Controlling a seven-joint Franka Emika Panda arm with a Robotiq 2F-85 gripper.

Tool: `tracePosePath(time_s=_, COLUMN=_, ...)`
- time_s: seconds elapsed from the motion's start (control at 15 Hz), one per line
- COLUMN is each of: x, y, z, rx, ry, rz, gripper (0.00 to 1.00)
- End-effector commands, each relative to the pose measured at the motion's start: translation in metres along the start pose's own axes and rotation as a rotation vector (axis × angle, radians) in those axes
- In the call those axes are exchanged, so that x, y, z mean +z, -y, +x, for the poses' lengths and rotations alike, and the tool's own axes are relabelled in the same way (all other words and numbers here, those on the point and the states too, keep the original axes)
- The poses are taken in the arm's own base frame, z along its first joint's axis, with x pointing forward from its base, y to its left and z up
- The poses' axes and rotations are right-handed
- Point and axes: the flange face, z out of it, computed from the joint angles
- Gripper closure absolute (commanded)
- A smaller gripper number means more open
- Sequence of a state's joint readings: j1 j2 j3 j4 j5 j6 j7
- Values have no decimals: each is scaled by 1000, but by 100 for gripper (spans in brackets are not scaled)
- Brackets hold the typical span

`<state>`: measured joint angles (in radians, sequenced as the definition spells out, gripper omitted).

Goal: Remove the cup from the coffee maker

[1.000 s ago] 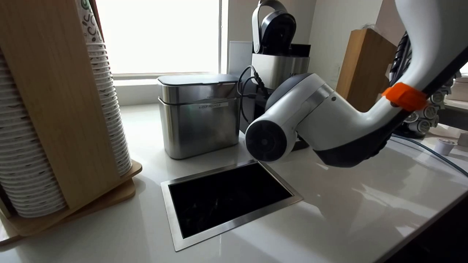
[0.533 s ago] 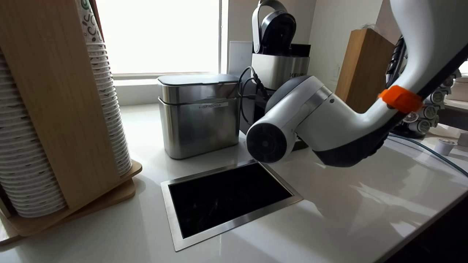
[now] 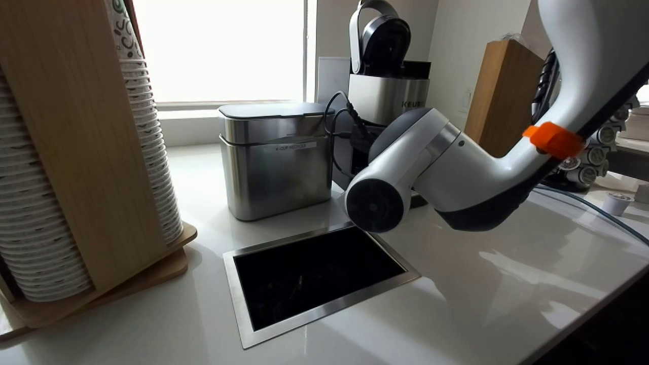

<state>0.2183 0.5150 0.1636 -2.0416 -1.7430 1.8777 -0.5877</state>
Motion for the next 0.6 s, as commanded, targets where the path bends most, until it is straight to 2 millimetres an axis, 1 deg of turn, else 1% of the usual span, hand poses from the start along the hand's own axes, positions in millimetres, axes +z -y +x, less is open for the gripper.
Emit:
tracePosePath(time_s=0.0, x=-4, y=-2, z=10, rx=-12, ry=-6, rz=-34, gripper=62)
tracePosePath(time_s=0.07, x=-8, y=-2, z=11, rx=-11, ry=-7, rz=-40, gripper=66)
tracePosePath(time_s=0.13, x=-15, y=-2, z=13, rx=-11, ry=-6, rz=-49, gripper=59)
tracePosePath(time_s=0.2, x=-18, y=-4, z=13, rx=-11, ry=-10, rz=-58, gripper=55)
tracePosePath(time_s=0.27, x=-27, y=-4, z=16, rx=-12, ry=-8, rz=-71, gripper=56)
tracePosePath(time_s=0.33, x=-31, y=-6, z=15, rx=-13, ry=-8, rz=-83, gripper=58)
tracePosePath(time_s=0.4, x=-36, y=-7, z=18, rx=-14, ry=-12, rz=-90, gripper=52)
tracePosePath(time_s=0.47, x=-39, y=-8, z=17, rx=-15, ry=-10, rz=-95, gripper=51)
tracePosePath(time_s=0.53, x=-42, y=-7, z=19, rx=-16, ry=-11, rz=-95, gripper=35)
